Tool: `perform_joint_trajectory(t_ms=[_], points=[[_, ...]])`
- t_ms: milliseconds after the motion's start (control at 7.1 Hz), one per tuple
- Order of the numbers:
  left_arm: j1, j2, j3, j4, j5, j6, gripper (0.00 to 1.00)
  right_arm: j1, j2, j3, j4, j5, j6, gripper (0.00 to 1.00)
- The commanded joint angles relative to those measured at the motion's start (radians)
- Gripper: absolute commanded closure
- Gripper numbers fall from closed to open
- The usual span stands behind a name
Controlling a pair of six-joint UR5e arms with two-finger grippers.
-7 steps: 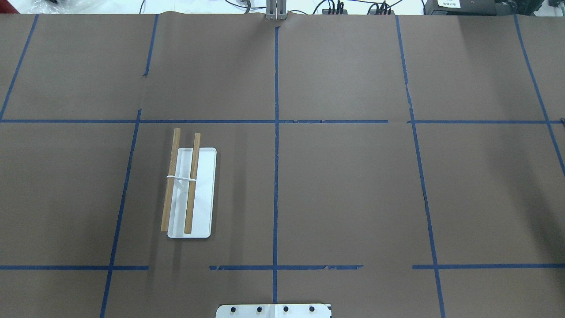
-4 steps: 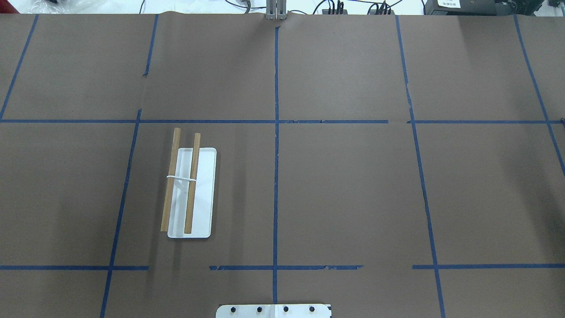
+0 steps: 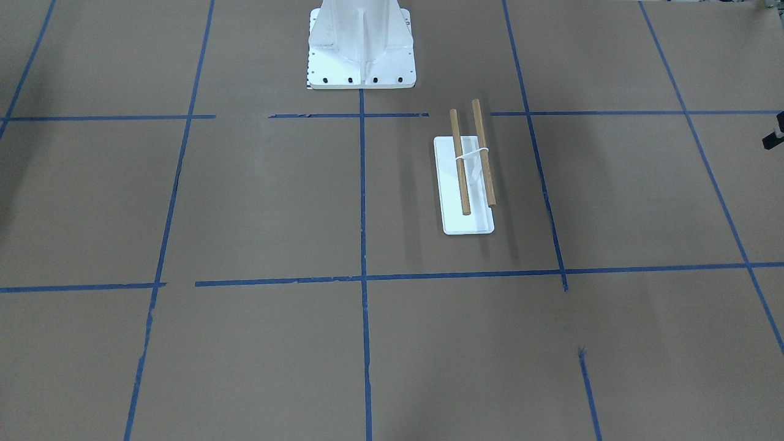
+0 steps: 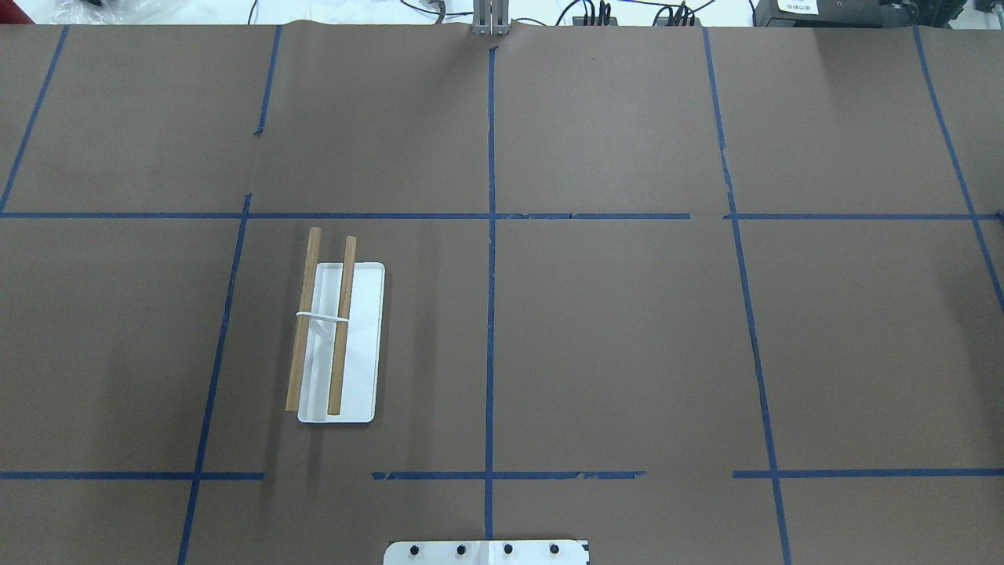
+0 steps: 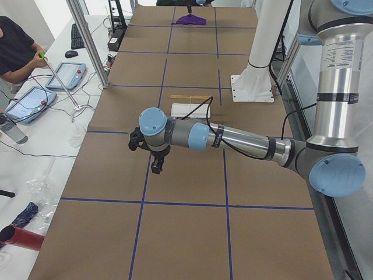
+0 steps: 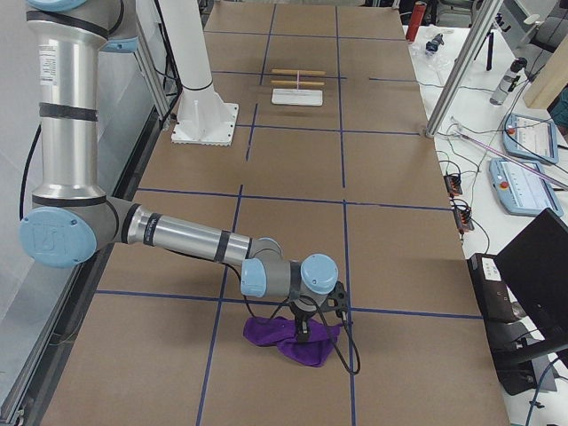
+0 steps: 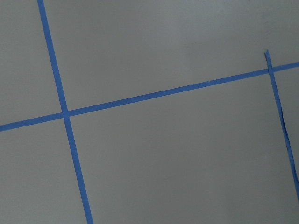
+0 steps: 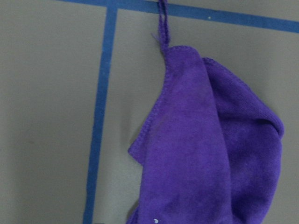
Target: Hang towel on rack
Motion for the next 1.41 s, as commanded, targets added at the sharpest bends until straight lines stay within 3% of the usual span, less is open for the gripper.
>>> perform_joint_trajectory(t_ms=[0,141,282,704,845,1127,1268], points=[[0.000,0.003,0.002,-0.026,0.000,-0.004,0.00,0.007,0.064,-0.154,0.036,-0.039,0.000,0.17],[0.000,0.001,0.002,-0.026,0.000,-0.007,0.00,0.007,0.080,-0.172,0.036,-0.039,0.000,0.62],[0.000,0.001,-0.001,-0.026,0.000,-0.008,0.00,0.007,0.081,-0.171,0.036,-0.038,-0.008,1.00],[0.000,0.001,-0.008,-0.026,0.000,-0.016,0.00,0.008,0.080,-0.106,0.036,-0.009,-0.005,1.00],[-0.001,0.001,-0.017,-0.026,-0.002,-0.031,0.00,0.011,0.068,-0.033,0.025,0.028,0.005,1.00],[-0.001,-0.002,-0.040,-0.027,-0.003,-0.076,0.00,0.016,0.003,0.247,-0.091,0.051,0.065,1.00],[0.000,-0.005,-0.029,-0.058,0.000,-0.081,0.00,0.014,-0.003,0.421,-0.158,0.064,0.235,1.00]])
